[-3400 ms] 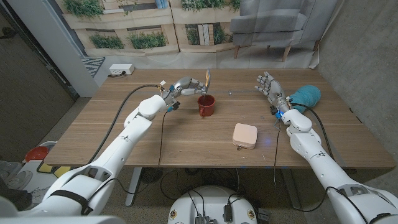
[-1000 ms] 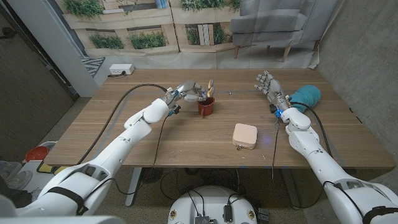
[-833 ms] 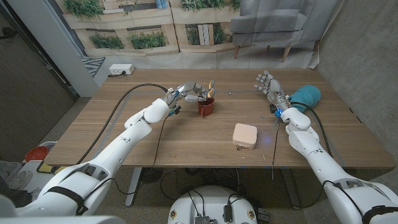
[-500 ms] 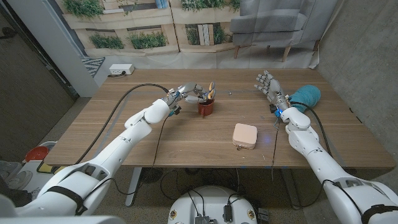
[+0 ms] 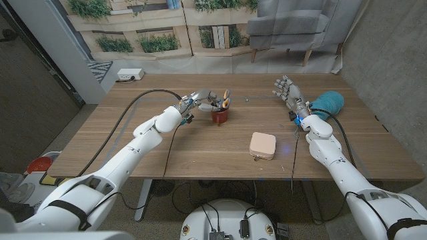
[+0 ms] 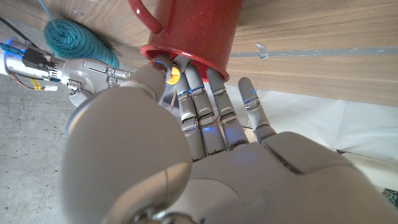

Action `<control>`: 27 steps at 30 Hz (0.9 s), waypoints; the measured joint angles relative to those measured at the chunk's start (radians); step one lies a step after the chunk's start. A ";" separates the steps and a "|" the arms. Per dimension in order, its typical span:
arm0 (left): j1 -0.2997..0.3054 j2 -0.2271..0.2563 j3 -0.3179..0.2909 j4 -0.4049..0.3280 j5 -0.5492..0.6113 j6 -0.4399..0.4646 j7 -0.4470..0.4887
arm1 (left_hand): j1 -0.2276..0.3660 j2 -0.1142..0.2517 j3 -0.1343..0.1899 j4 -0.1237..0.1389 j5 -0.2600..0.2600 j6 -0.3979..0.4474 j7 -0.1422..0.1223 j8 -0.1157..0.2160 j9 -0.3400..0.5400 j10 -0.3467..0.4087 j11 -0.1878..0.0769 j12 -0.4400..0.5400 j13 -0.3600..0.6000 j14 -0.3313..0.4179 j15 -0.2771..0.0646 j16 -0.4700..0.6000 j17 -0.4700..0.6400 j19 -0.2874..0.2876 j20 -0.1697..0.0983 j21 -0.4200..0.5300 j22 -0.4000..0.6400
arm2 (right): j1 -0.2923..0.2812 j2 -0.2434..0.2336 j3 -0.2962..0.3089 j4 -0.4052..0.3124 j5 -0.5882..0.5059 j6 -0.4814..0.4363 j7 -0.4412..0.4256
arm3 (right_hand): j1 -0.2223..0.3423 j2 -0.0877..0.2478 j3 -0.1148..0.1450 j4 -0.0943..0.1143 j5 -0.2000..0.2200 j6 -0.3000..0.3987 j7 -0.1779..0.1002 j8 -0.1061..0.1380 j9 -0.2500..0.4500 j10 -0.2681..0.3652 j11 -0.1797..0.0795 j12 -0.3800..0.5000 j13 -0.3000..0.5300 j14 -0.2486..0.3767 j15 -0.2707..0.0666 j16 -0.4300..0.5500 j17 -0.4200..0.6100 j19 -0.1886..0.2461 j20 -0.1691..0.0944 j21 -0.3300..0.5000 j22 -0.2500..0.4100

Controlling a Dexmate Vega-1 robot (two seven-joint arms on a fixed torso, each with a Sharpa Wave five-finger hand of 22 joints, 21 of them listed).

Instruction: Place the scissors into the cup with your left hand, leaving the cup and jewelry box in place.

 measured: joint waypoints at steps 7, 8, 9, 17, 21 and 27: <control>0.006 0.005 0.003 -0.019 0.013 0.024 0.000 | 0.000 0.000 -0.001 0.001 0.000 0.000 0.000 -0.008 0.000 -0.002 0.002 -0.006 0.000 0.000 0.000 0.000 0.000 0.000 0.000 0.000 0.000 | 0.000 0.000 0.000 -0.005 -0.001 -0.002 0.000 | 0.000 0.000 0.000 0.000 0.000 0.000 0.000 0.000 0.000 0.000 0.000 0.000 0.000 0.000 0.000 0.000 0.000 0.000 0.000 0.000 0.000; 0.007 0.005 0.004 -0.023 0.014 0.028 0.000 | 0.000 0.000 -0.001 0.001 0.000 0.000 0.000 -0.008 0.000 -0.004 0.004 -0.006 0.000 0.000 0.000 0.000 0.000 0.000 0.000 0.000 0.000 | -0.001 0.000 0.000 -0.006 -0.001 -0.003 0.000 | 0.000 0.000 0.000 0.000 0.000 0.000 0.000 0.000 0.000 0.000 0.000 -0.001 0.000 0.000 0.000 0.000 0.000 0.000 0.000 0.000 0.000; 0.008 0.006 0.004 -0.025 0.015 0.032 0.000 | 0.000 0.000 -0.001 0.001 0.000 0.000 0.000 -0.008 0.000 -0.004 0.004 -0.009 0.000 0.000 0.000 0.000 0.000 -0.003 0.003 0.000 0.000 | -0.001 0.000 0.000 -0.006 -0.001 -0.003 -0.001 | 0.000 0.000 0.000 0.000 0.000 0.000 0.000 0.000 0.000 0.000 0.000 -0.006 0.000 0.000 0.000 0.000 0.000 0.000 0.000 0.000 0.000; 0.015 0.008 0.005 -0.044 0.016 0.059 -0.012 | -0.003 0.003 -0.011 0.011 0.000 0.013 0.000 -0.034 0.000 -0.028 -0.006 -0.027 0.004 -0.009 0.002 -0.005 -0.010 -0.028 0.016 -0.003 0.000 | -0.005 -0.001 0.000 -0.012 -0.001 -0.005 -0.002 | 0.000 0.000 0.000 0.000 0.000 0.000 0.000 0.000 0.000 0.000 0.000 -0.006 0.000 0.000 0.000 0.000 0.000 0.000 0.000 0.000 0.000; 0.018 0.009 0.005 -0.052 0.013 0.069 -0.016 | -0.023 0.010 -0.014 0.014 0.000 0.014 0.000 -0.046 0.000 -0.054 -0.002 -0.045 0.004 -0.023 0.003 -0.012 -0.014 -0.041 0.023 -0.011 0.000 | -0.006 -0.001 0.000 -0.012 0.000 -0.005 -0.002 | 0.000 0.000 0.000 0.000 0.000 0.000 0.000 0.000 0.000 0.000 0.000 -0.006 0.000 0.000 0.000 0.000 0.000 0.000 0.000 0.000 0.000; 0.020 0.010 0.003 -0.060 0.009 0.080 -0.021 | -0.054 0.000 -0.027 0.019 0.000 0.046 0.004 -0.062 0.000 -0.100 0.001 -0.083 -0.008 -0.051 0.004 -0.020 -0.014 -0.069 0.029 -0.018 0.000 | -0.006 -0.002 0.000 -0.013 0.000 -0.005 -0.002 | 0.000 0.000 0.000 0.000 0.000 0.000 0.000 0.000 0.000 0.000 0.000 -0.006 0.000 0.000 0.000 0.000 0.000 0.000 0.000 0.000 0.000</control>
